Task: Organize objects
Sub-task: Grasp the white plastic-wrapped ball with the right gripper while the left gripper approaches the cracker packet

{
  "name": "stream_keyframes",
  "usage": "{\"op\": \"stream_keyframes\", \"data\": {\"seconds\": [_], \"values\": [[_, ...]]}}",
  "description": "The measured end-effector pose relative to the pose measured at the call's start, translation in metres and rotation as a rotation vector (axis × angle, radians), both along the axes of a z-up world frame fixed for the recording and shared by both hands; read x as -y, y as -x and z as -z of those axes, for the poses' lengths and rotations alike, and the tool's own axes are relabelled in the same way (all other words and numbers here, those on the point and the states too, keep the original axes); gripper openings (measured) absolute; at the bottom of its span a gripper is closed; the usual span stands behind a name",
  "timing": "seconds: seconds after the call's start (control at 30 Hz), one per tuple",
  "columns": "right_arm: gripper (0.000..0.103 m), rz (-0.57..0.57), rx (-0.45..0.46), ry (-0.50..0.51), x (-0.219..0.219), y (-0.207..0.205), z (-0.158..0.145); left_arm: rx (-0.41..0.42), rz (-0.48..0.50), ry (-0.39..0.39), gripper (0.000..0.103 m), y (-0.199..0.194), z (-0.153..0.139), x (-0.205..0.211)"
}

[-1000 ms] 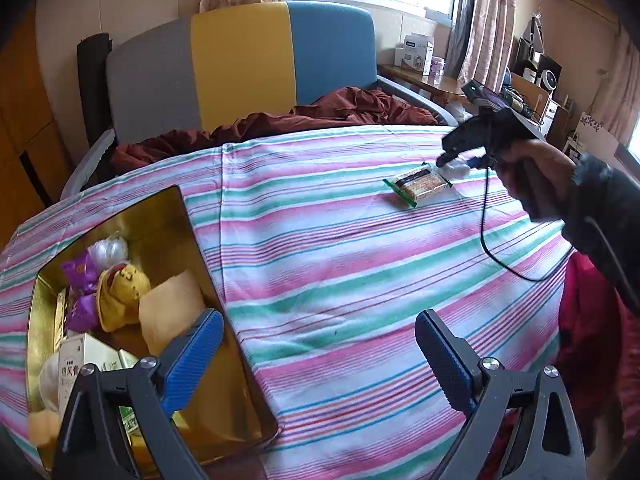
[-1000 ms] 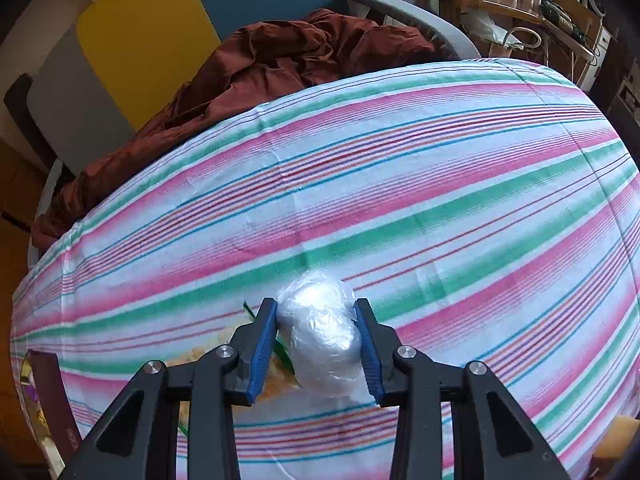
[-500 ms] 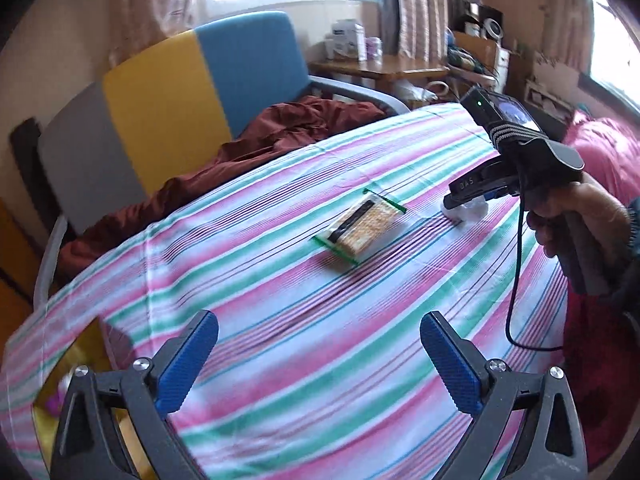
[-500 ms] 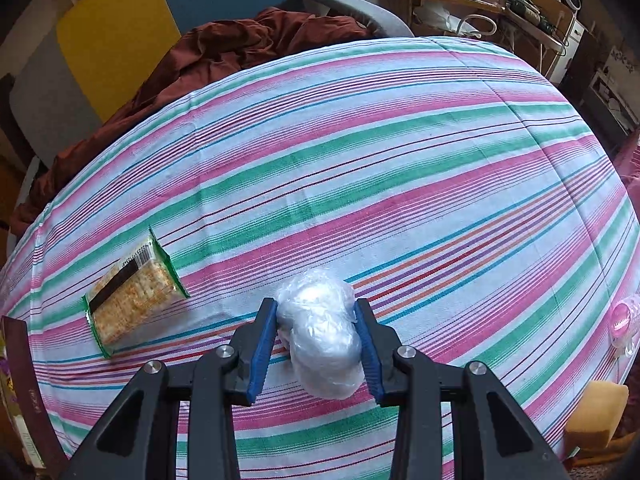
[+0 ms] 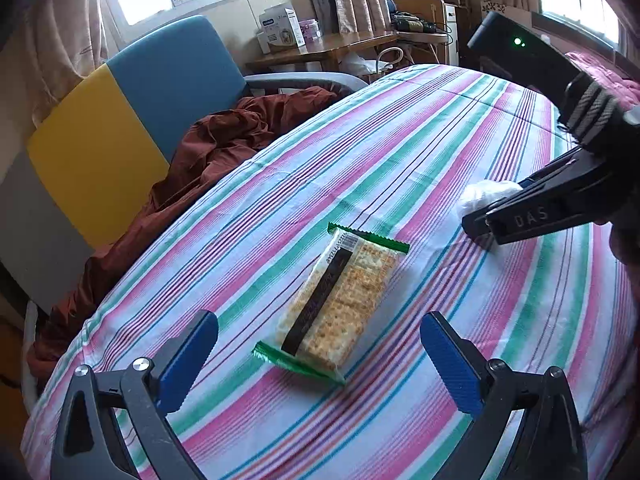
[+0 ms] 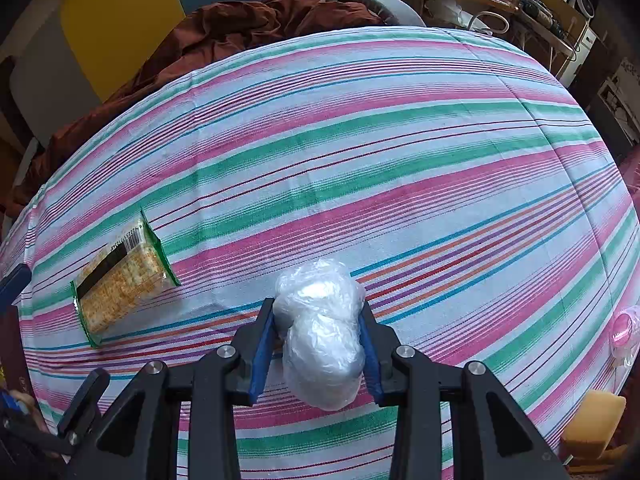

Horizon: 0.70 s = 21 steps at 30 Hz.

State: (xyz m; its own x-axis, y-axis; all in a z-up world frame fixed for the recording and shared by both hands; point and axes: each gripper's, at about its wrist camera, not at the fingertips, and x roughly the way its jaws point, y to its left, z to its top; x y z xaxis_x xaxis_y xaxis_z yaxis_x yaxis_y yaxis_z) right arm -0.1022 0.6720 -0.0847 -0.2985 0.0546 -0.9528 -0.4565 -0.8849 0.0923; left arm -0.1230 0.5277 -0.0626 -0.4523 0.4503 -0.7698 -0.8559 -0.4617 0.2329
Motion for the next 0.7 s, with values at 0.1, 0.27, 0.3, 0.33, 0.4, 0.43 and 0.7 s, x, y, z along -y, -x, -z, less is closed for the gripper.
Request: {"op": "stream_keyframes", "data": {"seconds": [0.1,0.27,0.3,0.33,0.4,0.43,0.7], "values": [[0.038,0.0,0.0,0.004,-0.003,0.0,-0.001,0.0,0.033,0.014,0.102,0.006,0.008,-0.013],[0.038,0.002,0.001,0.009,-0.007,0.001,-0.002,0.009,0.075,0.048,0.102,0.014,0.023,-0.031],[0.038,0.002,0.001,0.01,-0.008,0.001,-0.003,0.013,0.074,0.049,0.102,0.015,0.025,-0.032],[0.038,0.002,0.001,0.01,-0.009,0.001,-0.003,0.017,0.074,0.05,0.102,0.017,0.028,-0.034],[0.038,0.001,0.002,0.009,-0.009,0.001,-0.003,0.03,0.072,0.048,0.102,0.019,0.033,-0.036],[0.038,-0.001,0.003,0.007,-0.01,0.001,-0.003,0.04,0.065,0.033,0.102,0.021,0.033,-0.037],[0.038,-0.01,0.006,-0.011,-0.016,0.003,-0.005,0.205,-0.018,-0.042,0.103,0.041,0.042,-0.033]]}}
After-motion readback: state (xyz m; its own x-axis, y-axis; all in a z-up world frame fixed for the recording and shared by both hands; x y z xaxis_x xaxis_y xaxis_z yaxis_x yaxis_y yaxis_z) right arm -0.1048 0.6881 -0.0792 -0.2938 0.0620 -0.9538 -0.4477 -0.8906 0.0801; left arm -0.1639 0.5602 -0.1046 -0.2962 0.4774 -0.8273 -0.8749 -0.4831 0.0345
